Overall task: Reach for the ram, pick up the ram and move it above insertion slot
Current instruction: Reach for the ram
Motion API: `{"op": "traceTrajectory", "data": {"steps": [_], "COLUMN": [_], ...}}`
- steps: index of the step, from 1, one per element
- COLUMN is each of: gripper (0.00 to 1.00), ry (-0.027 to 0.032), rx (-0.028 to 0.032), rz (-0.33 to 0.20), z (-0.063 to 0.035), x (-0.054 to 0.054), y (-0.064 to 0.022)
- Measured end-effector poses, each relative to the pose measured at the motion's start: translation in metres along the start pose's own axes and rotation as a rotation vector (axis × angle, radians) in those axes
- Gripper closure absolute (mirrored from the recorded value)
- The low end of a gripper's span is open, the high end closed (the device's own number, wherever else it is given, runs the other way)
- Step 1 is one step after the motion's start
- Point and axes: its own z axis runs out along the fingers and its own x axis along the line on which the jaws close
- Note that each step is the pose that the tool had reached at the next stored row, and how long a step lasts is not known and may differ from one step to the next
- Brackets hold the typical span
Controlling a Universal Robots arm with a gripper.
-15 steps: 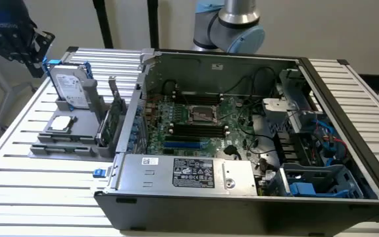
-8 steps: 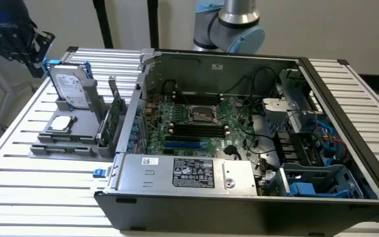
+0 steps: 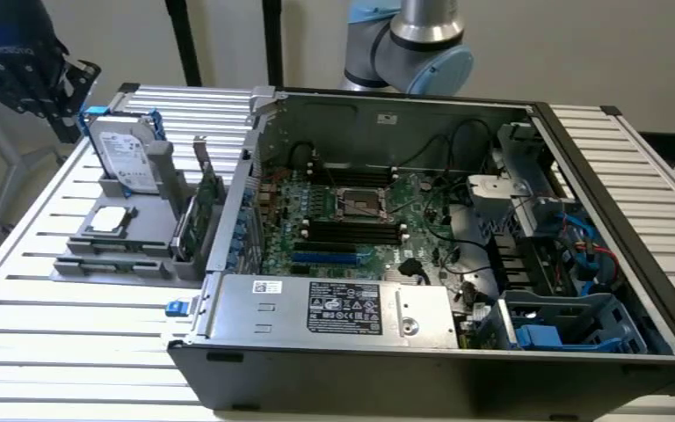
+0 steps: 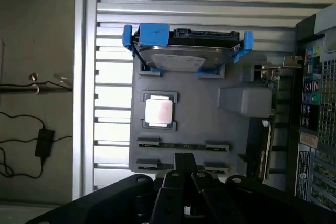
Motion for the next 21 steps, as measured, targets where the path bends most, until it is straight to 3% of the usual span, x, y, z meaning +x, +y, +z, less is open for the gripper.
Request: {"op": "traceTrajectory", "data": {"steps": [7,21], "gripper": [0.89,0.89], "ry": [0.0,0.0002], "rx": [0.0,-0.0001], "rz": [-0.002,-0.01], "z": [0.0044,0.0272], "x": [-0.009,-0.025], "y": [-0.0161,-0.0441]}}
